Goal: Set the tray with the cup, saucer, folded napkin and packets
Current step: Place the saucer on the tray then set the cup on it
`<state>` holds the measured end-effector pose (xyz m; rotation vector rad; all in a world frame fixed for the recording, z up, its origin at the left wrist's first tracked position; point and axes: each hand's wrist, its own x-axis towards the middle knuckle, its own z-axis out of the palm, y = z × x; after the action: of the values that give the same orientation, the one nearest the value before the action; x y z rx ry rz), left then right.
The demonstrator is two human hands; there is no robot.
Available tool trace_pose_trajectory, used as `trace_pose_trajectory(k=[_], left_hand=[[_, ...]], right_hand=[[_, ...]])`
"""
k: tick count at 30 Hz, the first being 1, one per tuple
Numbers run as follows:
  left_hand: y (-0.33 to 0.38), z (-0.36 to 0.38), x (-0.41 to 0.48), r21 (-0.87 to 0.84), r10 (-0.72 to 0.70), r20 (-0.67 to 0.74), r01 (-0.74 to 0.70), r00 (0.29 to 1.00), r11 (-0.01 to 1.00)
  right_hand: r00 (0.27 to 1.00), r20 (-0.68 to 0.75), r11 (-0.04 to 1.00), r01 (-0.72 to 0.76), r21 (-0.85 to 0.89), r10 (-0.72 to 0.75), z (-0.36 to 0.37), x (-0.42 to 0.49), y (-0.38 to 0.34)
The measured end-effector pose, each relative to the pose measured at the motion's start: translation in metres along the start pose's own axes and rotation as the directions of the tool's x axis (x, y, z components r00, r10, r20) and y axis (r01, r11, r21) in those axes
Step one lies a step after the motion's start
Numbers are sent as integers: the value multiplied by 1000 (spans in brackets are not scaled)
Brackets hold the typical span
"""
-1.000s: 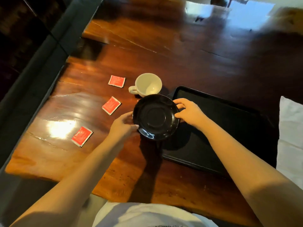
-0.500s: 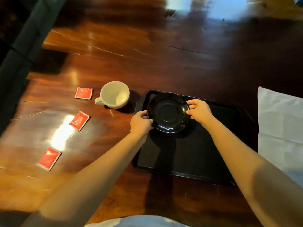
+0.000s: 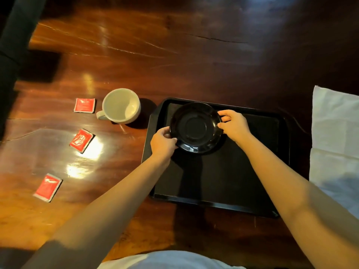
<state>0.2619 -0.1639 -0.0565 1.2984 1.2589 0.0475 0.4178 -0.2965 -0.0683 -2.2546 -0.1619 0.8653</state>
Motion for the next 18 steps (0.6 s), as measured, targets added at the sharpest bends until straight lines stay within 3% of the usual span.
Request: trace_pose_trajectory(k=[7, 13, 15, 18], left_hand=[[0, -3, 6, 40, -24, 32, 23, 999, 999], [8, -11, 7, 220, -36, 119, 9, 992, 976], [14, -19, 6, 299, -15, 139, -28, 990, 954], [26, -39, 6, 440, 92, 164, -156, 982, 884]], right_hand=[[998, 65, 1000, -5, -30, 7, -3, -1, -3], [994, 105, 998, -16, -56, 22, -7, -4, -13], [991, 130, 993, -5, -121, 21, -10, -6, -20], [992, 124, 929, 77, -362, -34, -12, -7, -38]])
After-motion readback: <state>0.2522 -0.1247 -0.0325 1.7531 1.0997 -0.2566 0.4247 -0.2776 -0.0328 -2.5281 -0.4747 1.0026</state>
